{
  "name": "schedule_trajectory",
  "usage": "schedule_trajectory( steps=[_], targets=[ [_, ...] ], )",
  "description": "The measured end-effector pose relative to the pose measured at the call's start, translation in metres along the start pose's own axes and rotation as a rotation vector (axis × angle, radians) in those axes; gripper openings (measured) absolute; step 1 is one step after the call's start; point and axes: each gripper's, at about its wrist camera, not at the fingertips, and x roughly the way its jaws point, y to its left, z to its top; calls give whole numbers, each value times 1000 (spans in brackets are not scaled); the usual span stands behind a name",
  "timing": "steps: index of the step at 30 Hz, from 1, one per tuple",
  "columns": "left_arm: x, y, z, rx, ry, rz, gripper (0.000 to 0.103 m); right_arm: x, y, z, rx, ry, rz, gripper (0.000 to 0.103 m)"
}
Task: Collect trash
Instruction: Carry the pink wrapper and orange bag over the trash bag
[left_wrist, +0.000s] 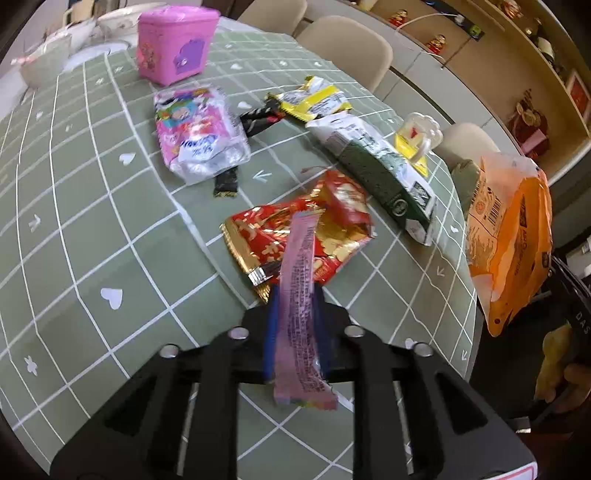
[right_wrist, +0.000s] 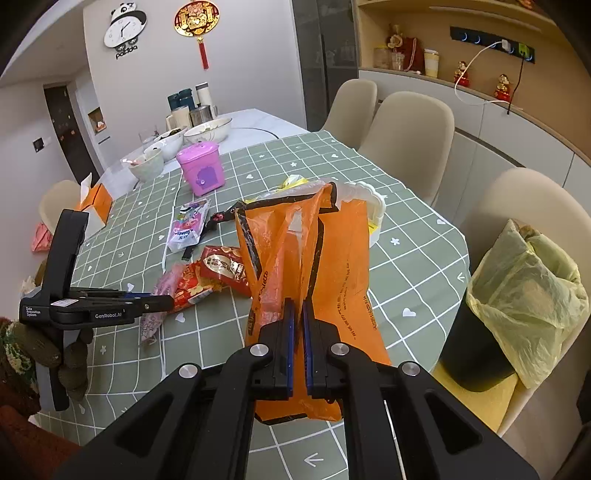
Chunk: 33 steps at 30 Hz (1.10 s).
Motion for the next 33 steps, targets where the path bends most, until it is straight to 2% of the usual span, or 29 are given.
schedule_trajectory(
  steps=[4,12,16,19,22,27,30,33],
  targets=[
    [-18,-12,4,27,-48,-6,12,-7,-1,-3,-4,-18,2,6],
    [-62,-54,28,55,-180,-19,12,-33,-20,8,1,-109,42,6],
    [-74,-79,45,65,-226,-29,13,-44,-39,20,4,-149,61,6],
    [-75,-102,60,83,-251,-47,13,-57,-68,37,18,-190,59,6],
    [-71,-135,82,124,-286,-80,13,-70,-97,52,26,-224,42,6],
    [-48,-201,120,201,-337,-147,13,-93,-157,69,28,-289,-37,6],
    [-26,-240,139,235,-330,-186,13,-102,-195,72,44,-311,-88,6],
    [4,-281,157,267,-287,-229,13,-109,-236,67,71,-327,-141,6]
  ],
)
